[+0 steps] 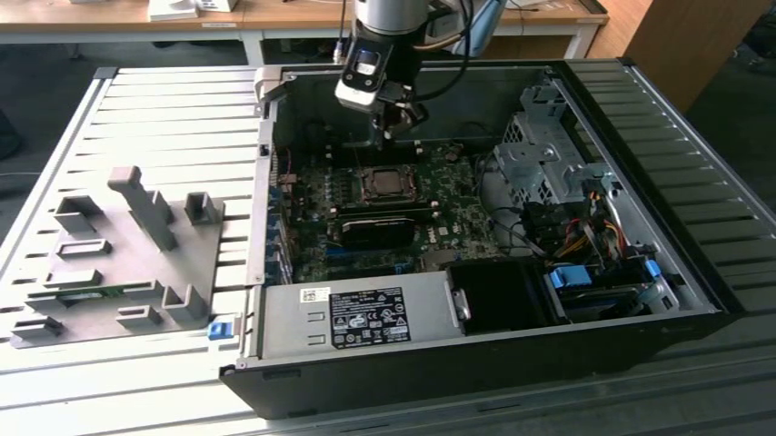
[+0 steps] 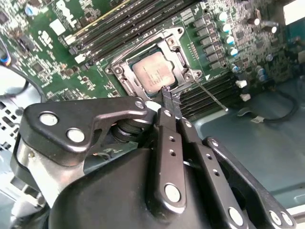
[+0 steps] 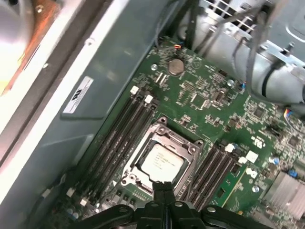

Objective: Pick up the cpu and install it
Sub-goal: 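Install the first cpu locking lever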

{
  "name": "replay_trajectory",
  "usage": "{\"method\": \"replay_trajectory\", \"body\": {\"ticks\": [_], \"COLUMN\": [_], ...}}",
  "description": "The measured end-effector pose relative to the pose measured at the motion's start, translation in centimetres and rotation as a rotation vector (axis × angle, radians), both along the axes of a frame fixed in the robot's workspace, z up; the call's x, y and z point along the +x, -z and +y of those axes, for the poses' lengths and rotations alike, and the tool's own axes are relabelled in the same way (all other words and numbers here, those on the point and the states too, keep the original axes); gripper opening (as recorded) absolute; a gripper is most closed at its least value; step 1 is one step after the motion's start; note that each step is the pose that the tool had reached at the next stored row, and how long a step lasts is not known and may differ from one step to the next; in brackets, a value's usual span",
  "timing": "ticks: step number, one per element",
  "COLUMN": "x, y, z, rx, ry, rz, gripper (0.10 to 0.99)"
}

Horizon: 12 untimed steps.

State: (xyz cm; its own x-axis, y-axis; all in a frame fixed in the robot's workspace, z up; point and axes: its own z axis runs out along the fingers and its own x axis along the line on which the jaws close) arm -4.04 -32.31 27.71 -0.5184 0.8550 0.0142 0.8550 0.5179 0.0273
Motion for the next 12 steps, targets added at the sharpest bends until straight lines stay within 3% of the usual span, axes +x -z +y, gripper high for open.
{"method": "replay_trajectory", "body": {"ticks": [12], "x": [0.00], "y": [0.01], "z": [0.00], "rx": [0.000], "ry": [-0.143], "rz": [-0.0001], "gripper": [0.106]}}
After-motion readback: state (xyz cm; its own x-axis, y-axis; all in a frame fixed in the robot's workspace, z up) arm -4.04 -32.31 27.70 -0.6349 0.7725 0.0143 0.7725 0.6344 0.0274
